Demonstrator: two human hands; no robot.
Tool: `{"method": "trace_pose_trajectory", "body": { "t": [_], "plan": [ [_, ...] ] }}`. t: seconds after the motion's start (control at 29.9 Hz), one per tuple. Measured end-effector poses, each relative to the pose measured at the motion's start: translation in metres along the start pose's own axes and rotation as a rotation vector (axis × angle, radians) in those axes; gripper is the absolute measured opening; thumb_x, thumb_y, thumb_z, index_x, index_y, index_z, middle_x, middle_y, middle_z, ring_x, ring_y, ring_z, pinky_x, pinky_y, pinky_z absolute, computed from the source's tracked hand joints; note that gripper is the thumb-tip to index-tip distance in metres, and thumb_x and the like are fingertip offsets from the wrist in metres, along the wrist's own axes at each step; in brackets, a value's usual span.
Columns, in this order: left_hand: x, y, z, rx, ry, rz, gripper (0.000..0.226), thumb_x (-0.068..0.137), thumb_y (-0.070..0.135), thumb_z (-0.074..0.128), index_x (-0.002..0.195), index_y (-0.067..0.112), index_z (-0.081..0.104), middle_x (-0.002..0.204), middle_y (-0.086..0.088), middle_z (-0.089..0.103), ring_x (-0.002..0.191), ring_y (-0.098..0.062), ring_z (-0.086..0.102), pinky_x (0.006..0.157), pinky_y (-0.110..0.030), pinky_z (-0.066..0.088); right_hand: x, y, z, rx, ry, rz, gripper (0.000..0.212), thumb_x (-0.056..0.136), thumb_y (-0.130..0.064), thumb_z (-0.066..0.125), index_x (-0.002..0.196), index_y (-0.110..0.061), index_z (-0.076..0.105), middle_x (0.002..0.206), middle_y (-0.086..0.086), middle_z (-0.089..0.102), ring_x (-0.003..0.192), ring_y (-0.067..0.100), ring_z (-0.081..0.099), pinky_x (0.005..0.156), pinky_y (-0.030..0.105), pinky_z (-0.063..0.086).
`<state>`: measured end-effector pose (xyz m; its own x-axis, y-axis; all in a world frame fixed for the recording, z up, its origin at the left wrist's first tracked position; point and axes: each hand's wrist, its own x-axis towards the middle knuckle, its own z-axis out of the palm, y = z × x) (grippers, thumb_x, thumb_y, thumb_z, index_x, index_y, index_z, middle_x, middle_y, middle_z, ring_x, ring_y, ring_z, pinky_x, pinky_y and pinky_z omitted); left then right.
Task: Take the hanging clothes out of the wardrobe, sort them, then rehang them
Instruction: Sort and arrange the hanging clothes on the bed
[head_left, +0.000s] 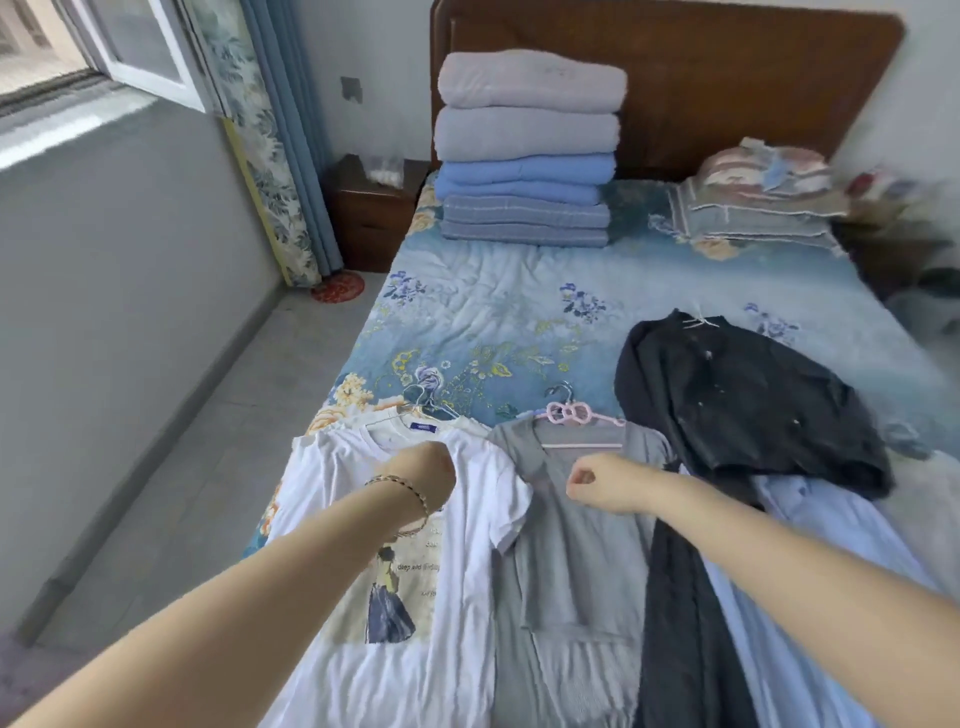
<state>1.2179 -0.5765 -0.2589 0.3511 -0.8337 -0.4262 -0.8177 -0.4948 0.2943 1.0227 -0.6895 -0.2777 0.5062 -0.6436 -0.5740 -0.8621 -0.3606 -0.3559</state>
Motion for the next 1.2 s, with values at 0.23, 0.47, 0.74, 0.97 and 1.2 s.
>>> {"method": "trace_pose_trajectory", "body": {
  "t": [0.23, 0.47, 0.74, 0.97, 1.2],
  "plan": [
    [-0.06, 0.18, 0.042, 0.123, -0.049, 0.277, 0.033, 0.097, 0.013, 0.036, 0.122, 0.003, 0.055, 0.129, -0.015, 0.056, 0.12, -0.029, 0.051, 0.098, -0.032, 0.041, -0.173, 0.159, -0.008, -0.024, 0.134, 0.223, 0.019, 0.092, -0.021, 0.045, 0.085, -0.01, 0.059, 0.095, 0.013, 0.059, 0.091, 0.024, 0.057, 0.066, 0.028, 0.041],
    [-0.111, 0.389, 0.122, 0.142, -0.124, 0.458, 0.032, 0.097, 0.017, 0.039, 0.116, 0.004, 0.06, 0.122, -0.014, 0.06, 0.113, -0.03, 0.056, 0.089, -0.03, 0.044, -0.303, 0.354, -0.012, 0.058, 0.24, 0.399, 0.018, 0.092, -0.02, 0.045, 0.091, -0.015, 0.063, 0.1, 0.002, 0.06, 0.097, 0.021, 0.057, 0.08, 0.029, 0.045],
    [-0.124, 0.582, 0.226, 0.095, -0.156, 0.461, 0.029, 0.092, 0.018, 0.045, 0.063, 0.022, 0.044, 0.115, -0.011, 0.064, 0.085, -0.022, 0.049, 0.077, -0.029, 0.041, -0.379, 0.562, -0.012, 0.113, 0.289, 0.498, 0.028, 0.091, -0.017, 0.044, 0.065, -0.028, 0.047, 0.081, -0.008, 0.052, 0.081, 0.016, 0.053, 0.067, 0.024, 0.041],
    [-0.09, 0.679, 0.278, 0.136, -0.2, 0.419, 0.031, 0.094, 0.014, 0.039, 0.119, 0.008, 0.055, 0.122, -0.008, 0.057, 0.102, -0.026, 0.056, 0.08, -0.029, 0.042, -0.36, 0.68, -0.05, 0.099, 0.253, 0.515, 0.016, 0.087, -0.013, 0.042, 0.08, -0.015, 0.056, 0.086, -0.002, 0.055, 0.075, 0.015, 0.048, 0.067, 0.029, 0.041],
    [-0.002, 0.777, 0.288, 0.031, -0.148, 0.353, 0.028, 0.094, 0.019, 0.042, 0.112, 0.007, 0.06, 0.117, -0.012, 0.062, 0.11, -0.028, 0.058, 0.087, -0.031, 0.045, -0.295, 0.774, -0.125, 0.09, 0.301, 0.473, 0.016, 0.087, -0.013, 0.043, 0.08, -0.024, 0.053, 0.1, 0.0, 0.062, 0.095, 0.022, 0.059, 0.078, 0.03, 0.046]
  ]
}}
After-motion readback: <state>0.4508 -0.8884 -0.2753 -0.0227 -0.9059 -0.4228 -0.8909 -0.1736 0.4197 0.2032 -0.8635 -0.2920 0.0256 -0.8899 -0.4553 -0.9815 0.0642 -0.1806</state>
